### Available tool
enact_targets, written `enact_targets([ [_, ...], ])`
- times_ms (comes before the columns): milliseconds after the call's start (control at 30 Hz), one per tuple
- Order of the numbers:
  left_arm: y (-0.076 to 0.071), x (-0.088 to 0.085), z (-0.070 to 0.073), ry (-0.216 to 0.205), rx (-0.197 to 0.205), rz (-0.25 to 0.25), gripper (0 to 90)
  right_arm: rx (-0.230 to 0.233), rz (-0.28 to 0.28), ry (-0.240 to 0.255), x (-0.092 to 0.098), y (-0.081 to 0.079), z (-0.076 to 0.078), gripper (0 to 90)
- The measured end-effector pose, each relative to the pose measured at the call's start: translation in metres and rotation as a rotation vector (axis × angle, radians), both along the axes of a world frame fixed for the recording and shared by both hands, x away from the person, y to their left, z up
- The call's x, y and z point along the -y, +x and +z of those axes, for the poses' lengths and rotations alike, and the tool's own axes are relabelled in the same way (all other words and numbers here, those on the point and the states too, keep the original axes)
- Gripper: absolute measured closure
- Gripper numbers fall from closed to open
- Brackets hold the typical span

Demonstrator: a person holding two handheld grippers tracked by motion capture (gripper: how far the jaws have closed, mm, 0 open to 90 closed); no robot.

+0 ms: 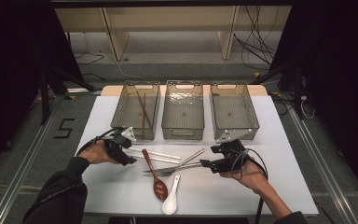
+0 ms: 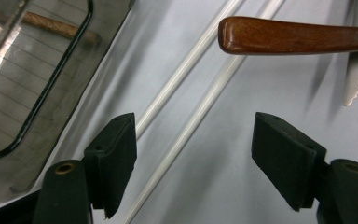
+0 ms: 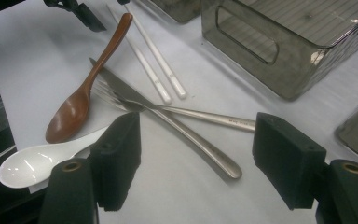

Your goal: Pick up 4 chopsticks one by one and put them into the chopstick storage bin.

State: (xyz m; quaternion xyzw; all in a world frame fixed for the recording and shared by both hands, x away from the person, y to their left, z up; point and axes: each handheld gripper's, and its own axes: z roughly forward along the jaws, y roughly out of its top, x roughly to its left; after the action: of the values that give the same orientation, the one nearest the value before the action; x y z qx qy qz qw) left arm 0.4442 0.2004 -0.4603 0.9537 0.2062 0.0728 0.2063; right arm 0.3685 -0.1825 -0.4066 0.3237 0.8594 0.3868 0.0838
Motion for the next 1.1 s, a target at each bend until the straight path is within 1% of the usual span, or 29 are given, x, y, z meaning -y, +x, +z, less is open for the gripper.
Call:
enact_targets([
  [33,0.0006,-0.0001,-0.0007,-0.002,-0.002,-0.003,32.7,0.000,0.000,0.000,0.0000,0.0001,-0.0001,33.4],
  [67,0.0014,-0.0002,-0.0011,0.005,-0.006,-0.013,33.5,0.000,0.000,0.000,0.0000,0.0002,-0.0002,33.4],
  [133,0.0018,0.0003,-0.0029,0.002,-0.007,-0.018,35.4,0.001,0.000,-0.002,-0.0002,0.0003,-0.0003,33.4],
  [200,0.0033,0.0007,-0.0042,0.013,-0.009,-0.033,36.8,0.002,0.003,-0.003,-0.0003,0.0004,-0.0004,33.4],
  [367,0.0051,0.0020,-0.0075,0.020,-0.014,-0.045,41.2,0.001,0.002,-0.003,-0.0003,0.0005,-0.0005,33.4],
  [467,0.0062,0.0020,-0.0086,0.019,-0.015,-0.050,42.3,0.001,0.002,-0.004,-0.0004,0.0006,-0.0006,33.5],
  [567,0.0073,0.0025,-0.0103,0.032,-0.023,-0.062,43.2,0.001,0.002,-0.006,-0.0006,0.0006,-0.0008,33.5],
  [600,0.0074,0.0023,-0.0105,0.024,-0.022,-0.056,43.3,0.001,0.003,-0.005,-0.0006,0.0005,-0.0007,33.5],
  [700,0.0073,0.0018,-0.0106,0.020,-0.032,-0.053,44.7,0.001,0.003,-0.004,-0.0004,0.0005,-0.0006,33.5],
  [767,0.0071,0.0021,-0.0105,0.018,-0.050,-0.040,47.6,0.001,0.003,-0.004,-0.0005,0.0005,-0.0006,33.6],
  [800,0.0073,0.0022,-0.0101,0.025,-0.065,-0.037,48.9,0.001,0.002,-0.005,-0.0006,0.0004,-0.0007,33.6],
  [867,0.0072,0.0017,-0.0084,0.057,-0.090,-0.042,49.4,0.000,0.002,-0.006,-0.0009,0.0002,-0.0008,33.6],
  [900,0.0067,0.0016,-0.0077,0.070,-0.100,-0.033,50.5,-0.002,0.001,-0.005,-0.0010,0.0001,-0.0007,33.6],
  [1033,0.0054,0.0041,-0.0070,0.094,-0.111,-0.015,53.8,-0.003,0.001,-0.005,-0.0009,0.0001,-0.0008,33.6],
  [1100,0.0055,0.0052,-0.0059,0.114,-0.117,-0.022,55.6,-0.001,0.003,-0.007,-0.0012,0.0000,-0.0012,33.6],
])
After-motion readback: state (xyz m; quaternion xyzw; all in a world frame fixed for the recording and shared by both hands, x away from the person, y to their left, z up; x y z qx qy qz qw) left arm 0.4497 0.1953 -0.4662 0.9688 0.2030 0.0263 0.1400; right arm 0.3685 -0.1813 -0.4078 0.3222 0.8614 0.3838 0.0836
